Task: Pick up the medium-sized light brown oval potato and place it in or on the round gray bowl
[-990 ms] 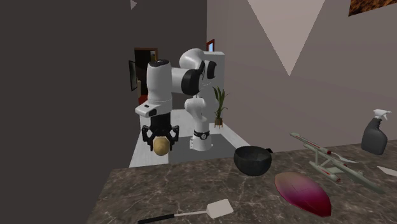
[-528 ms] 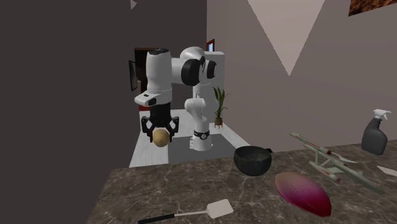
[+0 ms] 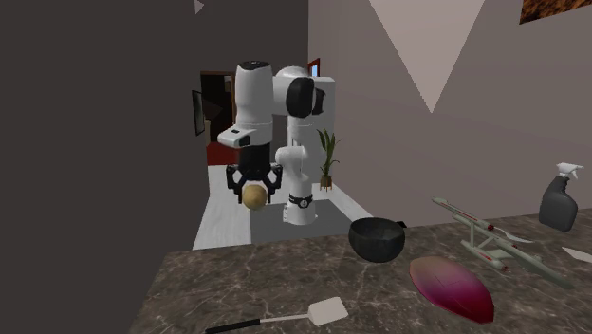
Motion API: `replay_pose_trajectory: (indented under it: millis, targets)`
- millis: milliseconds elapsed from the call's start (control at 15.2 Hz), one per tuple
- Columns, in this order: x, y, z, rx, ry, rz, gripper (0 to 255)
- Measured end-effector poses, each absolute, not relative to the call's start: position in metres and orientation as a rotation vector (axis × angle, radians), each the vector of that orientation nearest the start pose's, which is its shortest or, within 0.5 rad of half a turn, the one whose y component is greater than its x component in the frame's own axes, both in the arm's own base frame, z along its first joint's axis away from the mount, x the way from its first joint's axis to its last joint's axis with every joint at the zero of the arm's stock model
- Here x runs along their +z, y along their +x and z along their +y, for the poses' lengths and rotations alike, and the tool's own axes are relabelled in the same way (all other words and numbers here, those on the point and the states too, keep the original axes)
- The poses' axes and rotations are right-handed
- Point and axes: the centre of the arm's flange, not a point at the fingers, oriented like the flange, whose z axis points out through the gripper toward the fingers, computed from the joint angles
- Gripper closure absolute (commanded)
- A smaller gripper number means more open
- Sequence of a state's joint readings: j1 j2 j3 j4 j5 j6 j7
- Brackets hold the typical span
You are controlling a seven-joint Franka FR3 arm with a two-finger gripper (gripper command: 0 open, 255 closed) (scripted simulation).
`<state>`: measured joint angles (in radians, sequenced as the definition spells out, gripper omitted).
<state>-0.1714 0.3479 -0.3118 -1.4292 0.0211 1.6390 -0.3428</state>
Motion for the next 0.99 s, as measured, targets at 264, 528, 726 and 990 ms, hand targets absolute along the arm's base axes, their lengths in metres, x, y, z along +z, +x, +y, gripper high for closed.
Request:
replay_pose_trajectory:
  millis: [264,528,726,990]
  targets:
    - [0.495,0.594,-0.224,0.230,-3.155,0.207,255]
    - [0.496,0.600,-0.171,0.232,-3.156,0.207,255]
    - [0.498,0.606,-0.132,0.231,-3.156,0.207,255]
    - [0.494,0.614,-0.079,0.231,-3.156,0.207,255]
